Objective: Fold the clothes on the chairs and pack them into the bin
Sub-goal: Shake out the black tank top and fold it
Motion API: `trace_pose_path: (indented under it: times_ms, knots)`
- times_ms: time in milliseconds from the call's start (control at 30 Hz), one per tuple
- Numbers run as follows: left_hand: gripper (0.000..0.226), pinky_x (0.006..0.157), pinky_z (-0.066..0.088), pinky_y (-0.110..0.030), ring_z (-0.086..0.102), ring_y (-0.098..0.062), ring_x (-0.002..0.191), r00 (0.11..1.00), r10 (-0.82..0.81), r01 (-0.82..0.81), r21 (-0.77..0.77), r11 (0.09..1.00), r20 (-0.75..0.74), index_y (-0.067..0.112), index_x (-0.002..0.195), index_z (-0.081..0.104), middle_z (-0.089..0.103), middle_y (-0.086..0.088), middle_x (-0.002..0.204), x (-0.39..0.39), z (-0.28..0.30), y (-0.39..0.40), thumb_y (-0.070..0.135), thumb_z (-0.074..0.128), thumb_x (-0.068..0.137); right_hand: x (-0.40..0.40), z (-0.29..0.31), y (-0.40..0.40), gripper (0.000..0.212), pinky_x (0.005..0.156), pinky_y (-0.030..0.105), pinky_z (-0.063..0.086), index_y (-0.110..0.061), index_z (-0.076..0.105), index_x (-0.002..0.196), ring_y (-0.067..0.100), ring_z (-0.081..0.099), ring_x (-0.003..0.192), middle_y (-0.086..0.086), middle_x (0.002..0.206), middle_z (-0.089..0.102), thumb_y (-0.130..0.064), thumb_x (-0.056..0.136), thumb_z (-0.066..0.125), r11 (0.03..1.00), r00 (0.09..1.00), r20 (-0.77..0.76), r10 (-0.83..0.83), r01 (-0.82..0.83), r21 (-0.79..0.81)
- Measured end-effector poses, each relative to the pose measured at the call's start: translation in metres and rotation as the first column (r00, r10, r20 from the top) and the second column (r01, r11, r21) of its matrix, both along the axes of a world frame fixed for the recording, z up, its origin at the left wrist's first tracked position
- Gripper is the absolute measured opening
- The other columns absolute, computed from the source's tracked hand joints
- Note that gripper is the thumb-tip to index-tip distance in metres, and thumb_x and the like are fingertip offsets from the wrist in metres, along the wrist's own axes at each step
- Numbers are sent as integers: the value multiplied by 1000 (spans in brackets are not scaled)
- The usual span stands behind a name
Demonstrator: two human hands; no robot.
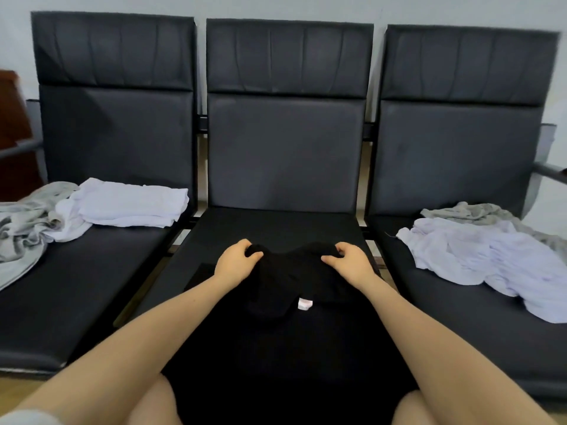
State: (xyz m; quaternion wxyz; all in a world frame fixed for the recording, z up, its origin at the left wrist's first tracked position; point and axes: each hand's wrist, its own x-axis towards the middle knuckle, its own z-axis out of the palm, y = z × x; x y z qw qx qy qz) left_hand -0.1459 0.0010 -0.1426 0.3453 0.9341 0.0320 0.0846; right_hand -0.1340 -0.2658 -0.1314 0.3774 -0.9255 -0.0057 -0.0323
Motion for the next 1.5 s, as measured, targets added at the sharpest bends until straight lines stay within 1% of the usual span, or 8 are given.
trace_pose_path:
  times_ms: [133, 233, 333, 567, 800, 967, 1233, 1500]
  knots:
    - [22, 71, 43, -33, 60, -24, 90, 1000, -15, 13, 65, 998, 25, 14, 95, 55, 62, -2, 91, 24, 20, 18, 35, 58, 93, 21, 26, -18, 37, 62, 32, 36, -13, 46, 69, 17, 48, 69, 4, 71, 49, -34, 83, 73, 998, 1000, 7, 6, -6, 62]
    - [24, 69, 41, -32, 60, -23, 89, 992, -8, -11, 148, 989, 124, 17, 98, 55, 63, -1, 89, 47, 36, 29, 40, 58, 92, 48, 40, -27, 31, 71, 29, 40, -12, 60, 83, 22, 57, 87, 3, 85, 59, -39, 82, 73, 999, 1000, -13, 27, -27, 20]
    - [27, 66, 38, -31, 60, -23, 88, 976, -8, -45, 239, 970, 218, 19, 102, 54, 65, -1, 91, 75, 47, 36, 44, 56, 92, 78, 48, -24, 59, 86, 30, 41, -9, 57, 127, 24, 55, 116, 5, 125, 60, -47, 83, 70, 996, 1000, 10, -19, 20, -91]
    - [38, 62, 36, -31, 62, -26, 85, 958, -1, -118, 394, 911, 288, 15, 107, 54, 66, -5, 93, 165, 43, 59, 50, 54, 91, 161, 38, 10, 52, 67, 31, 44, -14, 55, 119, 22, 60, 95, 3, 107, 66, -56, 88, 58, 932, 992, 127, -9, 54, -358]
    - [65, 95, 36, -42, 52, -29, 114, 978, 165, -209, 518, 830, 131, 17, 121, 55, 56, -10, 120, 204, 1, 67, 70, 47, 84, 195, -5, 24, 63, 94, 41, 41, -14, 53, 124, 30, 48, 120, 12, 124, 57, -66, 89, 47, 864, 986, 56, -156, 163, -476]
    - [63, 105, 29, -46, 37, -32, 128, 977, 207, -210, 433, 876, 55, 18, 135, 44, 43, -14, 135, 185, 8, 49, 59, 52, 87, 181, 10, 30, 55, 102, 44, 34, -16, 56, 126, 31, 39, 127, 12, 130, 52, -59, 95, 42, 869, 971, 144, -189, 234, -435]
    - [33, 95, 39, -42, 45, -28, 120, 998, 56, -61, 232, 971, 29, 19, 122, 56, 48, -9, 127, 68, 36, 4, 38, 47, 96, 64, 31, 37, 27, 96, 41, 38, -13, 64, 111, 33, 40, 122, 14, 119, 57, -29, 99, 46, 951, 964, 191, -186, 225, -212]
    - [21, 83, 48, -33, 58, -18, 90, 962, -259, 274, 270, 923, -90, 22, 99, 68, 54, 2, 96, -48, 25, -16, 29, 49, 93, -27, 28, 34, 16, 56, 22, 33, -20, 66, 92, 12, 55, 77, -11, 76, 58, -24, 93, 50, 997, 993, 102, -57, 62, -39]
